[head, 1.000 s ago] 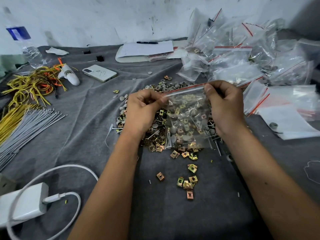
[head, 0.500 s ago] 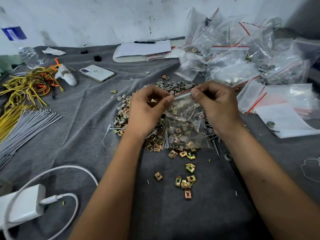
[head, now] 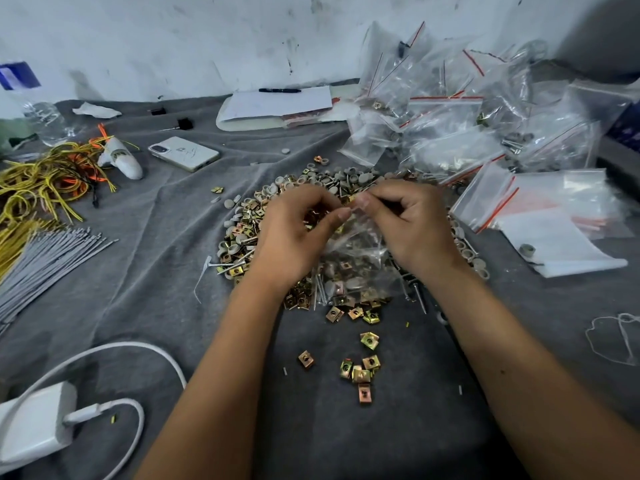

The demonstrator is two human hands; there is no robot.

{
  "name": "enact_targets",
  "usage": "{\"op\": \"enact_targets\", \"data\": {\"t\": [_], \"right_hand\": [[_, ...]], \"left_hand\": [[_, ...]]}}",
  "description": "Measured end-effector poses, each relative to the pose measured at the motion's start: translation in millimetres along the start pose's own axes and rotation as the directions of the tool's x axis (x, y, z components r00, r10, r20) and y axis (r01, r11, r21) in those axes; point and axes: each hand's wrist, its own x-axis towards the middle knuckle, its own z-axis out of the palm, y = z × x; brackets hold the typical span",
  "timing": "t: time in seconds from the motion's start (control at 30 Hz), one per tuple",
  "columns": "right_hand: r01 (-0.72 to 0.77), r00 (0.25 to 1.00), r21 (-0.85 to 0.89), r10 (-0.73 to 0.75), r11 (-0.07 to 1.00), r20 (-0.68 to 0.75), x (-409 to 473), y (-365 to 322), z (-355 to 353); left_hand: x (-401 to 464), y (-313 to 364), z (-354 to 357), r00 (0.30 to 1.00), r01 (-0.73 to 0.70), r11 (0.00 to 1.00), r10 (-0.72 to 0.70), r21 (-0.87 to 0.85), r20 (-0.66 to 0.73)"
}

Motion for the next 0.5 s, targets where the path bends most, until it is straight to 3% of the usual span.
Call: {"op": "enact_targets", "data": {"t": [0.33, 0.5], "right_hand": [[0.003, 0.999, -0.007, -0.003, 1.000, -0.045, 1.5, 3.4, 2.6], [-0.011, 0.997, 0.031, 0.008, 0.999, 0.073, 1.1, 6.1, 1.4]], "left_hand": [[0.6, 1.9, 5.1, 0.997, -0.074, 0.995, 0.074, 0.062, 0.002], [-1.7, 6.6, 4.3, 0.997, -0.061, 0.998, 0.061, -0.006, 0.053]]}}
